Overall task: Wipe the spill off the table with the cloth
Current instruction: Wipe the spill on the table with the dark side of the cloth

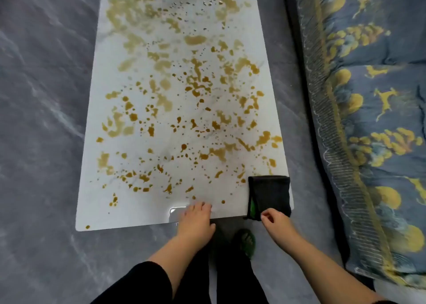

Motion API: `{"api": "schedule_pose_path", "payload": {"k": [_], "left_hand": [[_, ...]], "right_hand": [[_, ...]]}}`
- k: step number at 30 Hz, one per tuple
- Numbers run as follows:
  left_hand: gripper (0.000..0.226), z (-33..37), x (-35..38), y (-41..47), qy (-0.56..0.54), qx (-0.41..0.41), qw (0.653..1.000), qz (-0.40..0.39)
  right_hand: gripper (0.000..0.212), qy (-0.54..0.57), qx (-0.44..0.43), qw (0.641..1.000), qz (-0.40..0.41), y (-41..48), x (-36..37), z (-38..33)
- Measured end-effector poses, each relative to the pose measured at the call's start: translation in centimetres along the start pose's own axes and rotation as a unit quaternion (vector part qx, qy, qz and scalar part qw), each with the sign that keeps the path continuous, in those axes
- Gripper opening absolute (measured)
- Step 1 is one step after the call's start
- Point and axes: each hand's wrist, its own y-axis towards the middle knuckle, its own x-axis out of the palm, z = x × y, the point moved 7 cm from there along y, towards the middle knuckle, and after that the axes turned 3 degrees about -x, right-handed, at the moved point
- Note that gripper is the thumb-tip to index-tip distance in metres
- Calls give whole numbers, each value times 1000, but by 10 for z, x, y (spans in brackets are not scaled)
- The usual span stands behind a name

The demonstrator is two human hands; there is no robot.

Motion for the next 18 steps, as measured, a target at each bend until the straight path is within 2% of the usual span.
{"api": "schedule_pose_path", "payload": {"k": [3, 6, 10, 18], "left_hand": [[95, 7, 11, 30, 81, 7, 996, -33], [118, 11, 30, 50, 152, 16, 987, -49], [125, 8, 54, 62, 204, 16, 978, -48], [122, -3, 65, 69, 159, 43, 986, 14]], "right_hand": [[49, -150, -23, 986, 73, 29, -10, 8], [64, -249, -32, 967, 47, 55, -1, 19], [66, -298, -21, 954, 23, 78, 13, 42], [65, -318, -33, 945, 77, 104, 31, 54]]}}
